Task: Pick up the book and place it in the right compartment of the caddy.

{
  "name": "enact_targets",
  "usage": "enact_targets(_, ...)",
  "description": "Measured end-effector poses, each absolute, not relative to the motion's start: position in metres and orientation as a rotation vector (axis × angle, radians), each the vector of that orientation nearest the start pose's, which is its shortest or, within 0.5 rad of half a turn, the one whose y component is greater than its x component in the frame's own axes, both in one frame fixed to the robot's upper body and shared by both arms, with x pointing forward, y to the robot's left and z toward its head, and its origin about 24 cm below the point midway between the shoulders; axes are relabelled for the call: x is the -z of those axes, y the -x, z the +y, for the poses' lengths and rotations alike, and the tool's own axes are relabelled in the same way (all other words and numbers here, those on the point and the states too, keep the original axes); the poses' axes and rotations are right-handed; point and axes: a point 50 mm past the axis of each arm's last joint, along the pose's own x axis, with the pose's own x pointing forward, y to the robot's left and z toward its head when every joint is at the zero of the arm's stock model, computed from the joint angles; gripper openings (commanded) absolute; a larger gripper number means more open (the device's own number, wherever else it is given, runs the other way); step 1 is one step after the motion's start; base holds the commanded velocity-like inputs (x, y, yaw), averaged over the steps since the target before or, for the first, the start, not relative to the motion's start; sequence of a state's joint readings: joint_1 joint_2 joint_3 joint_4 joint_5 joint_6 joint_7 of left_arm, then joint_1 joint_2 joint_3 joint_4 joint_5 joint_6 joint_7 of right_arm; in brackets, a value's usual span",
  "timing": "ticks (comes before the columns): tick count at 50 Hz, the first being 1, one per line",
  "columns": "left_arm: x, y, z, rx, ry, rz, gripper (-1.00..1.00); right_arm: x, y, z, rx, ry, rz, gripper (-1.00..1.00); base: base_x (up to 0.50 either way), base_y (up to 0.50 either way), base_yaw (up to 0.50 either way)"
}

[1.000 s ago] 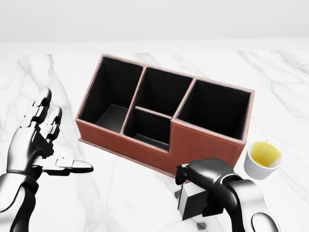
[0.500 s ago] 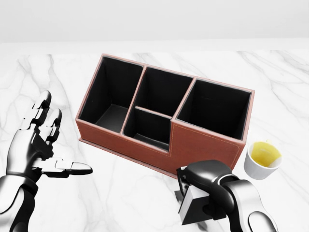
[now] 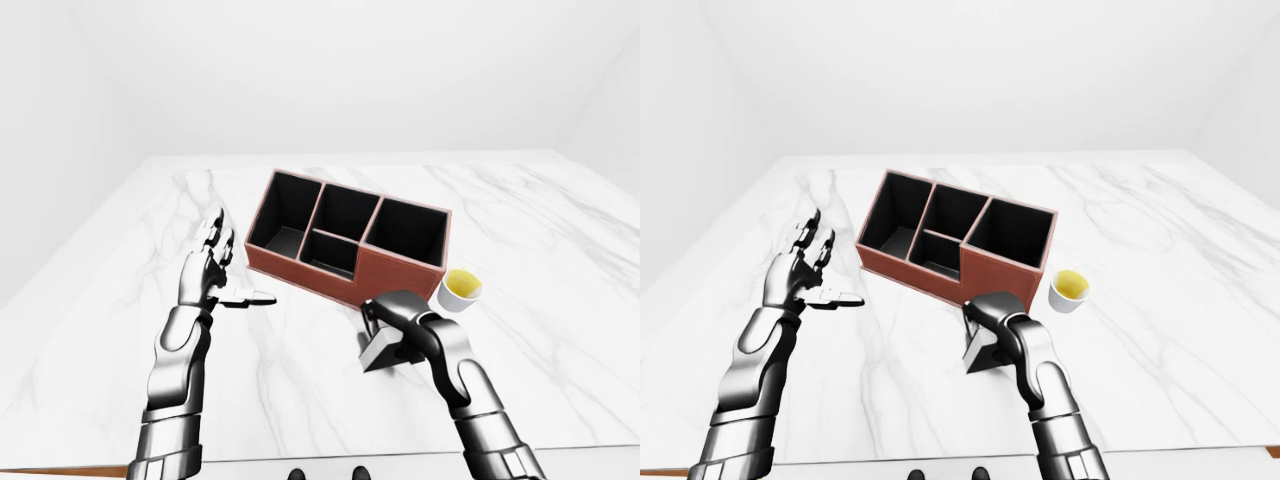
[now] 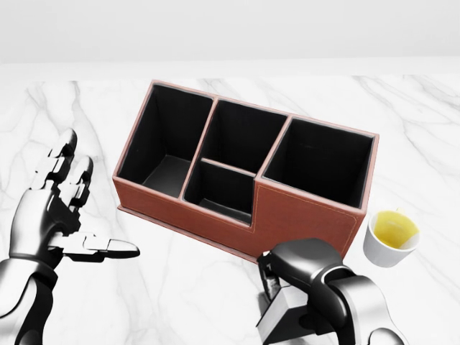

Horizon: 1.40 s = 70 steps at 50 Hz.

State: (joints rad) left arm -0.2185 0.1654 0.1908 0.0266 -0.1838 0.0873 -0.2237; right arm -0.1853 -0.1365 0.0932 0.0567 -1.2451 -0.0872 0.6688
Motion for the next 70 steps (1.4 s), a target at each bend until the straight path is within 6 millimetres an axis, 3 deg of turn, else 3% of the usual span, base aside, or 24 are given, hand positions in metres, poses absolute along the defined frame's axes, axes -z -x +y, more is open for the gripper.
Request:
enact_targets(35,-0.106,-0.289,0.208,0.073,0.025,-0.175,1.0,-0.131,-0.257,-0.118,-0.435,1.39,-0.142,-1.0,0.0,0.0,0.0)
enact_targets(52,-0.112,-0.287,0.21,0.069,0.024,-0.202,1.0,-0.197,-0.237,-0.108,-0.265,1.378,-0.448,-1.0,0.0,0.0,0.0)
enact_targets(70,-0.119,-0.286,0.207,0.078,0.02,-0.233,1.0,-0.25,-0.222,-0.105,-0.126,1.326,-0.685,-1.0,0.0,0.0,0.0)
